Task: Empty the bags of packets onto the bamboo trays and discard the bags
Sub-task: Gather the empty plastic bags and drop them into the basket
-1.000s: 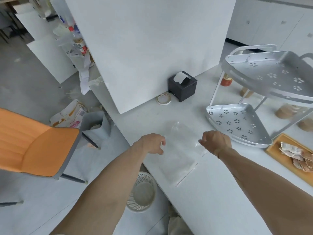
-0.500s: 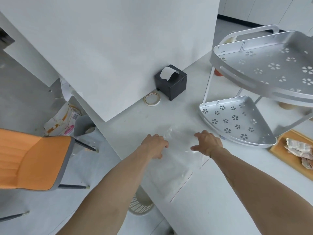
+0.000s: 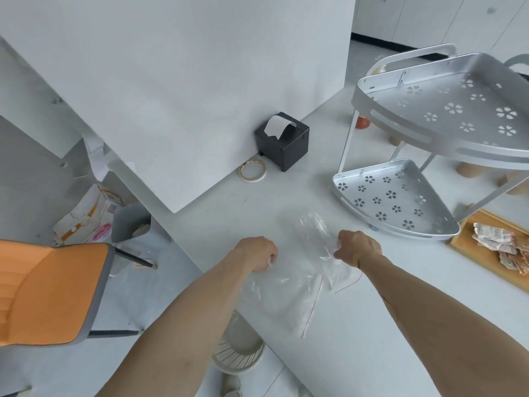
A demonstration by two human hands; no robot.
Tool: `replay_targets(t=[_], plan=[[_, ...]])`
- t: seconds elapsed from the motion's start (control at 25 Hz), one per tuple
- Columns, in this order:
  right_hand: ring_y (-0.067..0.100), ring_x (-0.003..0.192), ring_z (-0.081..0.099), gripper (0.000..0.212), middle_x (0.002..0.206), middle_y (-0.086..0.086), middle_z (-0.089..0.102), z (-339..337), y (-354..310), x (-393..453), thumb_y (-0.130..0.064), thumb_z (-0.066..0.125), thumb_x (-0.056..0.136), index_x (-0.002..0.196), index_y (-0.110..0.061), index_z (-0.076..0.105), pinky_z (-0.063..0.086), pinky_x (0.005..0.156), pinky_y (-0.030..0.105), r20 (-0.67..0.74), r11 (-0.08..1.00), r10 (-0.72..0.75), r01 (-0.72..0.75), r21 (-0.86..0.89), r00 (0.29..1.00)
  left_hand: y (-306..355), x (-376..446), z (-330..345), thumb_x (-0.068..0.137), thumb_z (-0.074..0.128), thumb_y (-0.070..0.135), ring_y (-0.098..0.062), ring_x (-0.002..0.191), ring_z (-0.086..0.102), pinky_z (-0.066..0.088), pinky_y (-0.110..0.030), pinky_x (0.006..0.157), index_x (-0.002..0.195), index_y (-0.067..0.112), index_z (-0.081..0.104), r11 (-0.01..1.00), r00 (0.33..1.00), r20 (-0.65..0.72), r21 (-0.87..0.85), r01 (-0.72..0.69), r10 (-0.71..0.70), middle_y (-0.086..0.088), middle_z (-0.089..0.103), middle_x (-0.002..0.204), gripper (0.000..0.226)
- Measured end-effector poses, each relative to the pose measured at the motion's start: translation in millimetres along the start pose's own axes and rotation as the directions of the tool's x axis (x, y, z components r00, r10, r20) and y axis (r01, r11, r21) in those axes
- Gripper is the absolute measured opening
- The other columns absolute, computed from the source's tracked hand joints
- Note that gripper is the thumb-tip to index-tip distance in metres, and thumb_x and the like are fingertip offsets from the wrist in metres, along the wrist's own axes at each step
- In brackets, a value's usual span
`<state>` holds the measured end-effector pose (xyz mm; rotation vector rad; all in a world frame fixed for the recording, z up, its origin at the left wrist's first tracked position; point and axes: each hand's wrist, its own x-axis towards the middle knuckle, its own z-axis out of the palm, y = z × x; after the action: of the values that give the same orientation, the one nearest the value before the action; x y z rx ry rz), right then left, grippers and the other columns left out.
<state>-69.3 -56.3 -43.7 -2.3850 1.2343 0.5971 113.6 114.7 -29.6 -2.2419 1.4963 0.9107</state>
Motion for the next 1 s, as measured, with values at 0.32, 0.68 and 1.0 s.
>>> replay_targets(t=[0.32, 0.68, 1.0], plan=[[0.027, 0.085, 0.063, 0.02, 0.095, 0.005, 0.065, 18, -68, -47, -0.015, 0.049, 0.082, 0.099, -0.017, 0.059, 0.046, 0.066, 0.029, -0.113, 1.0, 0.024, -0.022, 0.021, 0.993, -76, -52, 17, 0.09, 0.046, 0.01, -0.024, 0.105, 0.058, 0.046, -0.032, 0.079, 0.103, 0.016, 0.065, 0.991, 0.996, -0.078, -0.127, -0.047, 0.037, -0.002, 0.063, 0.116, 0.024], [0.03, 0.069, 0.055, 0.018, 0.08, -0.001, 0.061, 77, -220, -128, -0.015, 0.044, 0.083, 0.098, -0.022, 0.048, 0.038, 0.058, 0.031, -0.266, 0.967, -0.222, 0.246, 0.06, 0.938, -192, -160, 90, 0.086, 0.05, 0.014, -0.023, 0.08, 0.058, 0.045, -0.032, 0.067, 0.091, 0.013, 0.062, 0.873, 0.975, -0.15, -0.481, 0.075, -0.166, -0.009, 0.068, 0.1, 0.013], [0.028, 0.073, 0.058, 0.008, 0.097, 0.0, 0.071, 183, -259, -166, -0.026, 0.044, 0.09, 0.098, -0.025, 0.045, 0.037, 0.059, 0.03, -0.138, 0.946, -0.321, 0.324, -0.008, 0.937, -224, -220, 190, 0.084, 0.048, 0.007, -0.029, 0.079, 0.072, 0.06, -0.04, 0.077, 0.08, 0.018, 0.058, 0.655, 0.955, -0.008, -0.729, 0.198, -0.297, -0.007, 0.073, 0.097, 0.014]])
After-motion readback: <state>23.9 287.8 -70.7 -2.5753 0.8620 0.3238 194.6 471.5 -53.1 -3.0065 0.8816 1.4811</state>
